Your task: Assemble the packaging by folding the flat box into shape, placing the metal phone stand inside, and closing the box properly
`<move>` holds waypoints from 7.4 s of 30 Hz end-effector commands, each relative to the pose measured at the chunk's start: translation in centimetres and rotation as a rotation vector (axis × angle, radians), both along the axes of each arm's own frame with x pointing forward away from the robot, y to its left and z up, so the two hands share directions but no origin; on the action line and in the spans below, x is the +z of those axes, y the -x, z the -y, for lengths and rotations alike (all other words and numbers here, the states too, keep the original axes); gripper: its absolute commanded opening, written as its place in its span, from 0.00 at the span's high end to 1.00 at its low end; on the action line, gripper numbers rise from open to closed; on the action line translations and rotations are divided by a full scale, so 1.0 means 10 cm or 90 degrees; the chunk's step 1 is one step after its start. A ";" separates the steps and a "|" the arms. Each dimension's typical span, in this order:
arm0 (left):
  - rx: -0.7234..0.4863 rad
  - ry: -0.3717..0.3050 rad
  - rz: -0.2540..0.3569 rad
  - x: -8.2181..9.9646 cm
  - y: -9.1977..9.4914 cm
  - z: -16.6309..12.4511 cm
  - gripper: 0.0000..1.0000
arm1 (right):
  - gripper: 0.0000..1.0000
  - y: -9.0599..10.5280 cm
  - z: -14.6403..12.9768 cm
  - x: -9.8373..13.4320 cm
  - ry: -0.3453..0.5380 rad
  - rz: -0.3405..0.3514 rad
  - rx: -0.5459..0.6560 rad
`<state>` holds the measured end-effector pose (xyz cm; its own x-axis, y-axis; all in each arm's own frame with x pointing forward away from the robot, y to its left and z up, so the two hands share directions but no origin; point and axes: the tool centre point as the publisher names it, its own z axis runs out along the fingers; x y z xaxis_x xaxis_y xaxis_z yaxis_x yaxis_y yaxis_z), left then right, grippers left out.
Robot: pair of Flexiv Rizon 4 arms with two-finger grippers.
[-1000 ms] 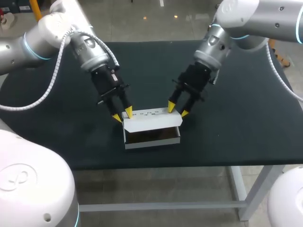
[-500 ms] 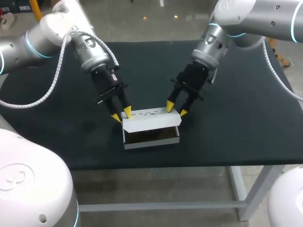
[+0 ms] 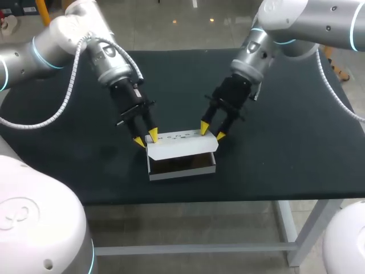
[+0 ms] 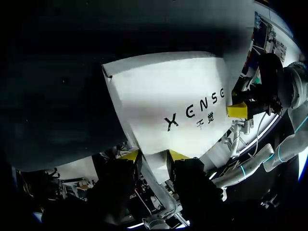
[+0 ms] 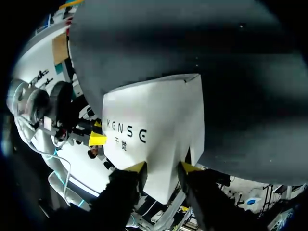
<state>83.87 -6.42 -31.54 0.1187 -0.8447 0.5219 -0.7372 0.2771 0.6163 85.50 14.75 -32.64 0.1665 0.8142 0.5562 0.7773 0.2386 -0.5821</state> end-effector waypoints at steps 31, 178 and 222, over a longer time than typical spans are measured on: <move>-0.017 0.003 -0.066 0.02 -0.22 0.09 0.67 | 0.54 -0.13 -0.14 0.06 0.003 -0.033 0.007; 0.031 0.074 -0.088 -0.06 -0.27 0.14 0.73 | 0.51 -0.22 -0.21 -0.09 0.011 -0.040 0.030; 0.152 0.026 0.086 0.13 -0.20 -0.26 0.59 | 0.49 -0.20 -0.17 -0.18 0.000 0.009 0.023</move>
<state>86.37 -4.00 -30.48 0.2379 -0.7791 0.5800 -0.7989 0.1826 0.5731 87.65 16.39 -34.46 0.1305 0.8186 0.5594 0.7738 0.2686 -0.5736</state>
